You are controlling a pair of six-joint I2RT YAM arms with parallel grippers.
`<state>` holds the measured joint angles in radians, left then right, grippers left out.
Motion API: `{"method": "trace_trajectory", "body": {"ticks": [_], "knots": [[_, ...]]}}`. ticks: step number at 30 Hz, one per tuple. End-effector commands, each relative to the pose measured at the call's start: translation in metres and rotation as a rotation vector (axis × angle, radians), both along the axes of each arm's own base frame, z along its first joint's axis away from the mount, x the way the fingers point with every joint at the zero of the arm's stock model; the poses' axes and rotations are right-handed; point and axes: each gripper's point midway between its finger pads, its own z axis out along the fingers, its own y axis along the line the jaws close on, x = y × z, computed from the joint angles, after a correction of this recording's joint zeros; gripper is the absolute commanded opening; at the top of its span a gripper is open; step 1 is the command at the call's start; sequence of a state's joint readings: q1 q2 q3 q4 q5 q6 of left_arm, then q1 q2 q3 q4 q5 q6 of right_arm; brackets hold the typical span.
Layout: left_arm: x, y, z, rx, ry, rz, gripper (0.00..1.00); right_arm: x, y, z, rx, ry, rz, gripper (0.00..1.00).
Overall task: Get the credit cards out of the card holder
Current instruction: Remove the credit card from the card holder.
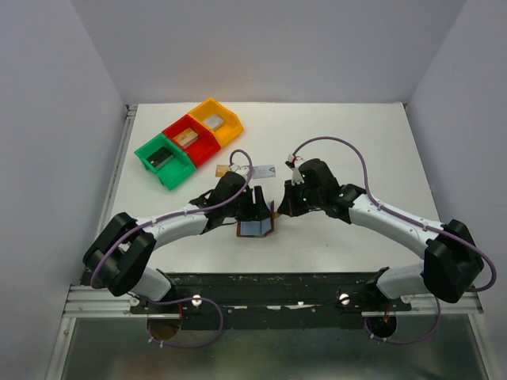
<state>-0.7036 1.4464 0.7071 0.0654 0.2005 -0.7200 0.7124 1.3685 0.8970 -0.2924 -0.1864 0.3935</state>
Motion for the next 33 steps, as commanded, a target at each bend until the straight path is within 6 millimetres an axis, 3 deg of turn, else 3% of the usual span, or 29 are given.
{"method": "trace_trajectory", "body": {"ticks": [1,15,33], "knots": [[0.001,-0.008,0.005,-0.009,-0.015,-0.038,0.68,-0.001,0.008,0.011,0.045,-0.012,0.02,0.0],[0.001,-0.006,-0.004,0.026,-0.001,-0.033,0.59,-0.001,0.006,0.006,0.031,-0.006,0.015,0.0],[0.004,0.025,-0.006,0.1,-0.042,0.095,0.58,0.0,-0.002,-0.004,-0.012,-0.015,0.0,0.0]]}}
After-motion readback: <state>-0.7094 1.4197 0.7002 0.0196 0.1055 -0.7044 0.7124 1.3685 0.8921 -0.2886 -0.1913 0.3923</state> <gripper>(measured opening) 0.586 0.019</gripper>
